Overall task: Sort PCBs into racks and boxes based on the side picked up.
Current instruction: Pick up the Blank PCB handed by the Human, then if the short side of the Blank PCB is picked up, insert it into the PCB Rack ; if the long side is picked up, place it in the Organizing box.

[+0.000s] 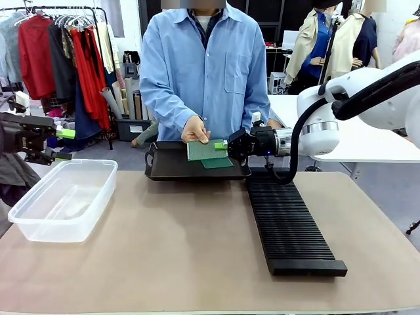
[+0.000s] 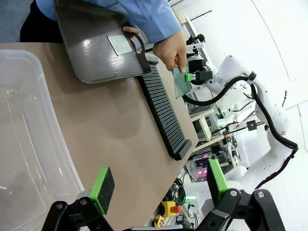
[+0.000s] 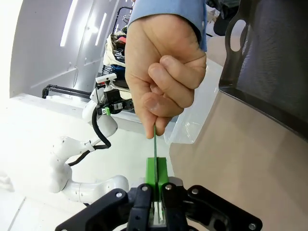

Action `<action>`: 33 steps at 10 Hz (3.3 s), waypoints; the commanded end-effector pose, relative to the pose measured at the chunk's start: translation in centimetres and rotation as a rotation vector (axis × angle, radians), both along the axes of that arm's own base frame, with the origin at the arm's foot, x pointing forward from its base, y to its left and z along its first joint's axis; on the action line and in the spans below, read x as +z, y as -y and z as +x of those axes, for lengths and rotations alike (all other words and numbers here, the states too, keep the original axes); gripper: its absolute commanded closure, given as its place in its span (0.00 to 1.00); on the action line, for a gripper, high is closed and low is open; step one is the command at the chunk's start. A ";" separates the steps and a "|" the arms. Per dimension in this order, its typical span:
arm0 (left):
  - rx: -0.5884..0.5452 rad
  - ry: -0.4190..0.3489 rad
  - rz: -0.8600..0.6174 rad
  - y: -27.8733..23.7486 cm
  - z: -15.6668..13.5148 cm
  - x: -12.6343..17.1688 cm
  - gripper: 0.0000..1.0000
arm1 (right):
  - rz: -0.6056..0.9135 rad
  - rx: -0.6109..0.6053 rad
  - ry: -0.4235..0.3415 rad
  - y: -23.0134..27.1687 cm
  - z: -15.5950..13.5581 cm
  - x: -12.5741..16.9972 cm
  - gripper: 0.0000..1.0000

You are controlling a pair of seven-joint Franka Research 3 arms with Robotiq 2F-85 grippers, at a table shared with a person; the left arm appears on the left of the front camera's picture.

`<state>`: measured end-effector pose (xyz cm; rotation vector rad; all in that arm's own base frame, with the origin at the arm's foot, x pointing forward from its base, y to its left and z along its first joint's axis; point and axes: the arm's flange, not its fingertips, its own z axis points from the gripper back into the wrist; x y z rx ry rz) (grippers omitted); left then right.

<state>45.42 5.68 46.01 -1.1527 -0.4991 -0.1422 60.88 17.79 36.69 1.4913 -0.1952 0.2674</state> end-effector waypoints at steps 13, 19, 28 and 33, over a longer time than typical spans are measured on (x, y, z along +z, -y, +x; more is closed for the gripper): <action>0.000 0.001 -0.003 0.0 -0.1 0.0 0.00 | -0.004 0.002 -0.003 -0.1 0.0 0.0 1.00; 0.000 0.001 -0.003 0.0 -0.1 0.0 0.00 | -0.004 0.002 -0.003 -0.1 0.0 0.0 1.00; 0.000 0.001 -0.003 0.0 -0.1 0.0 0.00 | -0.004 0.002 -0.003 -0.1 0.0 0.0 1.00; 0.000 0.001 -0.003 0.0 -0.1 0.0 0.00 | -0.004 0.002 -0.003 -0.1 0.0 0.0 1.00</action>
